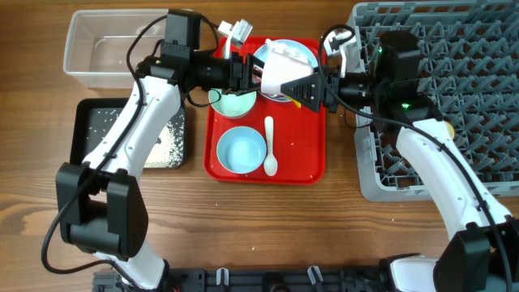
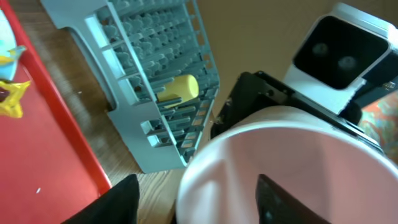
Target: Sort waste into correct bins and load items into the dishwasher rack
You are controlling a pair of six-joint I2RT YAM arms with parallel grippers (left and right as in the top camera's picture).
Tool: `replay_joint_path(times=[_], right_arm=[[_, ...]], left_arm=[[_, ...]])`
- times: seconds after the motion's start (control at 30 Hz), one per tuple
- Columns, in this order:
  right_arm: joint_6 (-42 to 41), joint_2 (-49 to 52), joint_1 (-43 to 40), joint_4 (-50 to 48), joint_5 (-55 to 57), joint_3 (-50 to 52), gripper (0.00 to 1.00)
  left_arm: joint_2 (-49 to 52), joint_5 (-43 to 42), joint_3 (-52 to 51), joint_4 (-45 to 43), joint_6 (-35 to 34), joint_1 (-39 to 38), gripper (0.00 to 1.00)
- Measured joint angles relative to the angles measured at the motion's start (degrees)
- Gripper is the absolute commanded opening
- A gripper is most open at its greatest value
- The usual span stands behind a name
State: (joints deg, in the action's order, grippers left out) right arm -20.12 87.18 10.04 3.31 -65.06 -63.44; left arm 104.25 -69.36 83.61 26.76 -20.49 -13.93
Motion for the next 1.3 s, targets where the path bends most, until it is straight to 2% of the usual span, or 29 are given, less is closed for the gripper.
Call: replay_joint_path(times=[0.1, 0.13, 0.17, 0.27, 0.3, 0.57, 0.6, 0.7, 0.83, 0.97, 1.1, 1.13, 1.17, 1.23, 1.3], right_arm=[[0.0, 0.0, -0.1, -0.8, 0.4, 0.0, 0.57], [-0.3, 0.0, -0.1, -0.9, 0.4, 0.0, 0.56], [-0.2, 0.0, -0.3, -0.9, 0.5, 0.0, 0.56], [-0.2, 0.0, -1.0, -1.0, 0.7, 0.0, 0.56], [-0.2, 0.0, -1.2, -1.0, 0.7, 0.0, 0.56], [-0.2, 0.0, -1.1, -1.0, 0.8, 0.0, 0.57], [-0.2, 0.0, -1.1, -1.0, 0.8, 0.0, 0.62], [-0.2, 0.0, -1.6, -1.1, 1.3, 0.0, 0.69], [-1.0, 0.0, -7.6, -1.2, 1.8, 0.0, 0.80], [-1.9, -0.7, -15.8, -1.0, 1.8, 0.0, 0.86], [-2.3, -3.7, -21.0, 1.5, 0.9, 0.0, 0.90], [-2.1, -4.1, -21.1, 2.2, 0.8, 0.0, 0.91], [-1.6, -4.2, -21.1, 3.9, 0.7, 0.0, 0.92], [0.1, -4.2, -21.1, 7.3, 0.6, 0.0, 0.94], [2.0, -4.2, -21.1, 10.6, 0.8, 0.0, 0.94]], left_arm=[[0.0, 2.1, 0.0, 0.0, 0.0, 0.0, 0.67], [0.0, 2.5, 0.0, 0.0, 0.0, 0.0, 0.63], [0.0, 2.9, 0.0, 0.0, 0.0, 0.0, 0.54], [0.0, 3.9, 0.0, 0.2, -0.2, 0.0, 0.14], [0.0, 4.0, 0.0, 0.2, -0.1, 0.0, 0.04], [0.0, 5.2, 0.0, 1.2, 0.2, 0.0, 0.04], [0.0, 6.1, 0.0, 2.1, 0.2, 0.0, 0.04], [0.0, 11.8, 0.0, 4.1, 0.2, -0.3, 0.04], [0.0, 24.3, 0.0, 2.3, 0.1, -3.7, 0.20], [0.0, 36.6, 0.3, -0.1, 0.3, -8.9, 0.32], [0.0, 48.6, 7.4, 0.0, 2.1, -10.9, 0.36], [0.0, 50.6, 9.9, 0.2, 2.6, -10.6, 0.43], [0.2, 52.2, 12.8, 0.2, 3.4, -10.1, 0.54], [1.3, 55.6, 19.8, 0.2, 5.7, -7.8, 0.82], [5.2, 57.9, 28.1, -0.8, 8.3, -4.6, 0.93]])
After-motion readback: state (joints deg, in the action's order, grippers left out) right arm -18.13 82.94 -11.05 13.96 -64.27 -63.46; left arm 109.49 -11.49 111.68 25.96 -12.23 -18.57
